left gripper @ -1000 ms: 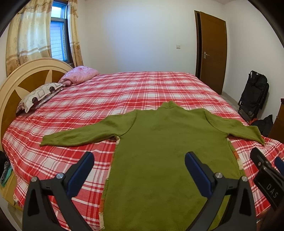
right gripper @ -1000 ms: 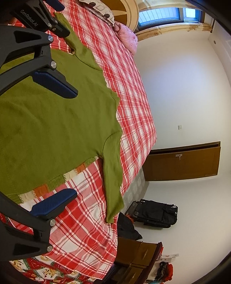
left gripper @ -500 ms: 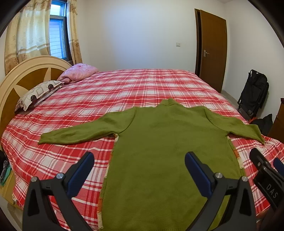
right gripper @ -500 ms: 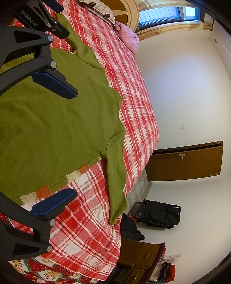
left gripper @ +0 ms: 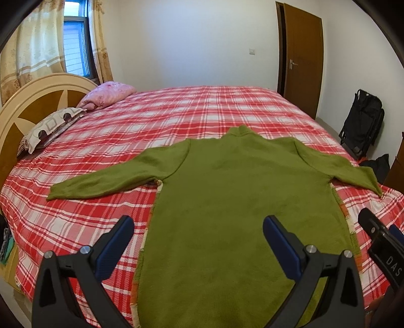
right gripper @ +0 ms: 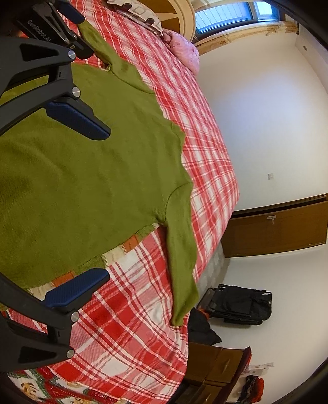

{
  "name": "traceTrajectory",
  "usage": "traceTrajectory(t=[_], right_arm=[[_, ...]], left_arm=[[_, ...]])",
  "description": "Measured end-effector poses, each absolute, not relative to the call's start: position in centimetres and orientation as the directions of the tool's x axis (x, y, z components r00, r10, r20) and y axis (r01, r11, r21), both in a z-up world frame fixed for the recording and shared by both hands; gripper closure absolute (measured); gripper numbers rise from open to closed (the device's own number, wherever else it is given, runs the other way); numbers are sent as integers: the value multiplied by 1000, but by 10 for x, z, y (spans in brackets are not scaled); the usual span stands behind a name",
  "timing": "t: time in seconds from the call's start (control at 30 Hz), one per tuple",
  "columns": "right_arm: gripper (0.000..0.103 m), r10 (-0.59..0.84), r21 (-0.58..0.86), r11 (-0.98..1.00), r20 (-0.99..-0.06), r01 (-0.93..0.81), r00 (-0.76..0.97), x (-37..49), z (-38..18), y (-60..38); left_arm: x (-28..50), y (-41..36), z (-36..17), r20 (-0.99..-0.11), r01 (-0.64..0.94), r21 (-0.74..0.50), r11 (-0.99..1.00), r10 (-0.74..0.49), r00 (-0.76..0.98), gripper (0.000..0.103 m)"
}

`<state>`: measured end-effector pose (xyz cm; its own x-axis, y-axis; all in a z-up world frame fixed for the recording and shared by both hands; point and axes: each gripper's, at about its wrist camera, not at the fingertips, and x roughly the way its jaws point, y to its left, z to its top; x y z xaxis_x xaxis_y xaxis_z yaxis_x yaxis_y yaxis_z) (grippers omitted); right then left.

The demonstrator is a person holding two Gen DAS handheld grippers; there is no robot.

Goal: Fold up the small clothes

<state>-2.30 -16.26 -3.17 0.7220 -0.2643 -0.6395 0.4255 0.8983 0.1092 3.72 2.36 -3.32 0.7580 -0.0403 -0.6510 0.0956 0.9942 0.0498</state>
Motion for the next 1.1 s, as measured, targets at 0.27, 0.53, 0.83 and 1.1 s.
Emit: traceTrajectory(t=[0.27, 0.53, 0.83, 1.1], right_arm=[[1, -304, 57, 899, -634, 435, 711, -4, -29, -177], [1, -259, 112, 896, -655, 431, 710, 21, -40, -228], [31, -255, 320, 743, -677, 588, 691, 27, -64, -367], [39, -219, 533, 453, -710, 715, 669, 19, -79, -501]], left_arm=[[58, 12, -44, -666, 105, 101, 989, -11, 745, 0], [81, 2, -49, -670, 137, 131, 982, -14, 742, 0], [106, 14, -61, -670, 133, 98, 986, -33, 742, 0], [121, 17, -76, -719, 124, 63, 990, -42, 694, 0]])
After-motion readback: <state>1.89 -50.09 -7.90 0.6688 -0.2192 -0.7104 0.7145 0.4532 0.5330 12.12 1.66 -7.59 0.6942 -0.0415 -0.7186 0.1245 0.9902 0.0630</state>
